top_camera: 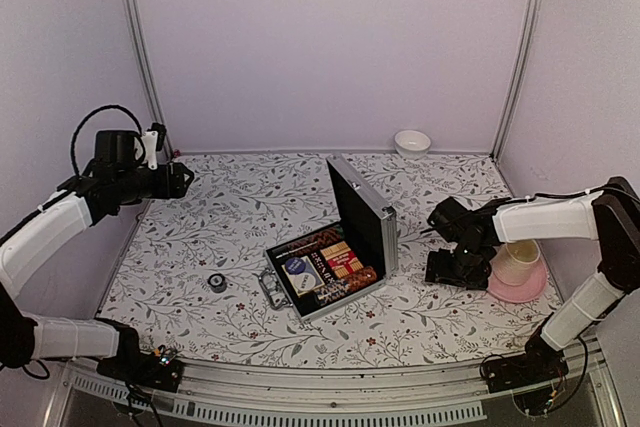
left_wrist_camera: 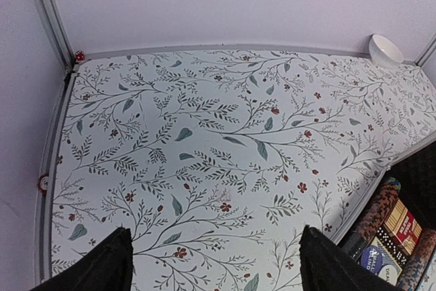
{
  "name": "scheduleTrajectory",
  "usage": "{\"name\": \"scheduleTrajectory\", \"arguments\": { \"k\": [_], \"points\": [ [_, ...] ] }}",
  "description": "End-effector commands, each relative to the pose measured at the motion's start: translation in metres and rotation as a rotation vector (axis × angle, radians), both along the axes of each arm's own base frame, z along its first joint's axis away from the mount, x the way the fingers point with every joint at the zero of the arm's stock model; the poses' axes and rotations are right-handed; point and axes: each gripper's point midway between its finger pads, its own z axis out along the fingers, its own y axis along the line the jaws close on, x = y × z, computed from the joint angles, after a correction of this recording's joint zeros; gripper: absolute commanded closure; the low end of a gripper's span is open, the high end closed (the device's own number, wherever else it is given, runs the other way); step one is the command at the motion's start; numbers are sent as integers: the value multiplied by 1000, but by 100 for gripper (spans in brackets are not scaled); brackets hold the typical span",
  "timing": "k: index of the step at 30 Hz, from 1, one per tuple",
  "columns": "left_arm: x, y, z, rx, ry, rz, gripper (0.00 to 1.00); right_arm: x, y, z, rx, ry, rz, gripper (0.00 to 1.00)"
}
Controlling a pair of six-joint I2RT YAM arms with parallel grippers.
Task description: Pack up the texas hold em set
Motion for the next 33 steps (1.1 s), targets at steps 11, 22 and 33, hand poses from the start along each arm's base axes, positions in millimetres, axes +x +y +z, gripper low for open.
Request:
{"name": "scheduleTrajectory", "arguments": {
  "k": [11, 22, 33],
  "points": [
    [4, 1, -5, 13, -7, -2, 16, 4, -2, -8, -51, 1, 33, 14],
    [3, 1, -6, 11, -3, -5, 15, 3, -3, -12, -61, 12, 32, 19],
    [3, 0, -7, 9, -2, -11, 15, 0, -9, -19, -96, 23, 34, 29]
  ]
}}
